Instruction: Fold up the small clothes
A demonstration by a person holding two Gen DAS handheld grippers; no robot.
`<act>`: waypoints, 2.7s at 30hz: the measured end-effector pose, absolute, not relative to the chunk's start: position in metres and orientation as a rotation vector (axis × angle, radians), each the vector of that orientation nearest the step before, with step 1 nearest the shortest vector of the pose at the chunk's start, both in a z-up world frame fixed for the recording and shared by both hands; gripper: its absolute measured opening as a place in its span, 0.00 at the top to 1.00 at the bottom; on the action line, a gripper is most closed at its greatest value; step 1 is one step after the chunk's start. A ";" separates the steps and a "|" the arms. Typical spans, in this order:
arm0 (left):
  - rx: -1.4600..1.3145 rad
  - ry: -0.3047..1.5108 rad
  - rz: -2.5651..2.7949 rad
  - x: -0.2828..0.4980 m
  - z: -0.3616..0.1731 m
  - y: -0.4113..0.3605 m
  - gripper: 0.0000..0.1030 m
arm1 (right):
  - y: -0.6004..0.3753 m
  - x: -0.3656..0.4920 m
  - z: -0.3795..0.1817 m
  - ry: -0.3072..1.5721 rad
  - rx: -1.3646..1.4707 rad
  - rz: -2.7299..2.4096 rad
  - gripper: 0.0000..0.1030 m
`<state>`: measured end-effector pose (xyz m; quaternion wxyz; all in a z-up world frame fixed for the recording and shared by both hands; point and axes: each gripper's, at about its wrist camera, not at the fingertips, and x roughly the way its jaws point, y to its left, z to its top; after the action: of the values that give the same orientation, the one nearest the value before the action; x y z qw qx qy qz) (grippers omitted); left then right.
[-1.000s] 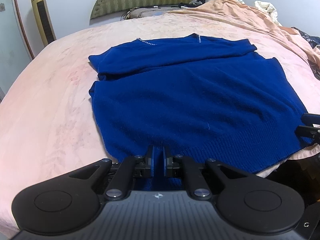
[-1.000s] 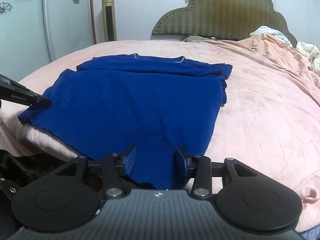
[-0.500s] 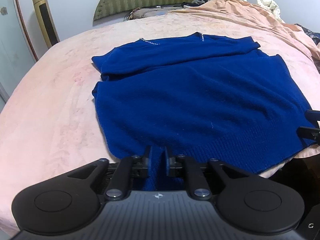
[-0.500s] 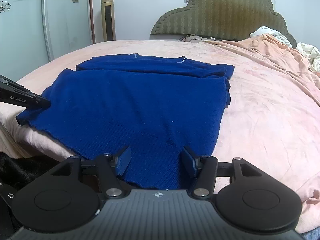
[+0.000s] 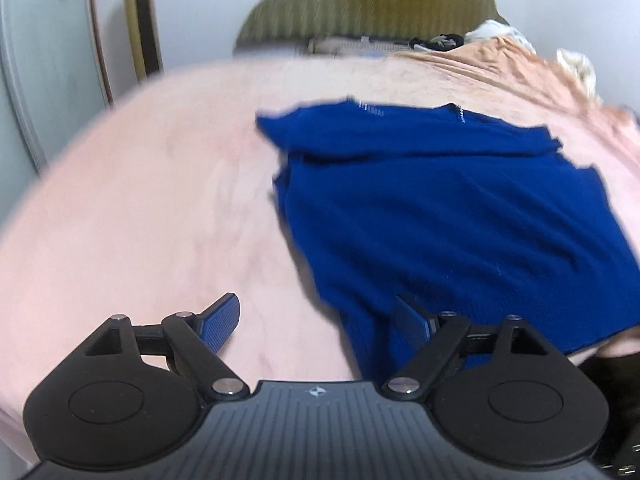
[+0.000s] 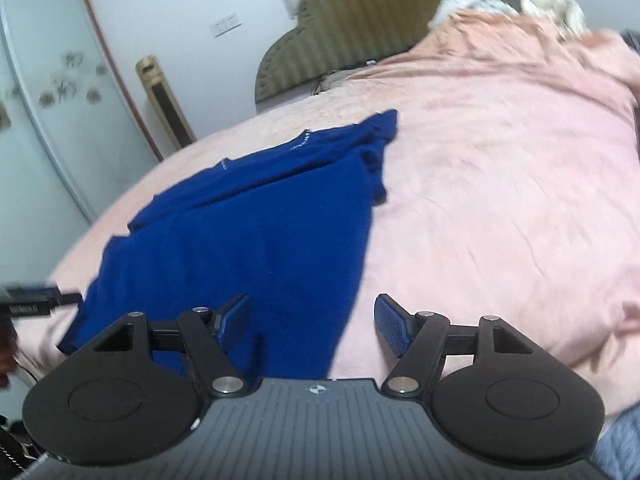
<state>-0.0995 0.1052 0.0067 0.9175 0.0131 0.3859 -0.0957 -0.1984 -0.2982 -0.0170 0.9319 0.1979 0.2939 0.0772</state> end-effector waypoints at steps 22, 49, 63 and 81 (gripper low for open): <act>-0.068 0.844 -0.464 -0.112 0.007 0.074 0.92 | -0.259 -0.187 -0.028 0.613 0.461 0.314 0.83; -0.232 0.606 -0.561 -0.128 0.091 0.119 0.92 | -0.285 -0.217 0.041 0.420 0.586 0.515 0.83; -0.193 0.491 -0.466 -0.074 0.124 0.096 0.92 | -0.305 -0.142 0.048 0.351 0.712 0.469 0.83; -0.129 0.612 -0.410 0.092 0.099 0.056 0.92 | -0.338 0.003 0.028 0.416 0.818 0.347 0.83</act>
<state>0.0916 0.0558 0.0990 0.9310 -0.0631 0.2988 -0.2002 0.0030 -0.3380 0.0285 0.8820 0.3930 0.1998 0.1665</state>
